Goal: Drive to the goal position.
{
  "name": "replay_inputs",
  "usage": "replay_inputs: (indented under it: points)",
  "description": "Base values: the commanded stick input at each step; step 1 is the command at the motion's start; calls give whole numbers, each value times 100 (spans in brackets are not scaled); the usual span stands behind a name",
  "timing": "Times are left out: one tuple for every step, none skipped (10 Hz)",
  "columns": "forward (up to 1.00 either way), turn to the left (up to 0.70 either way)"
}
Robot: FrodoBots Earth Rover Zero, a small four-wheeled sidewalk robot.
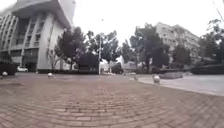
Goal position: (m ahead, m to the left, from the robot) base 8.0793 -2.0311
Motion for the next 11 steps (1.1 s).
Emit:
replay_inputs:
  points:
    - [70,0]
    - [70,0]
    - [70,0]
    - [70,0]
    - [70,0]
    - [70,0]
    - [70,0]
    - [70,0]
    - [70,0]
    - [70,0]
    - [70,0]
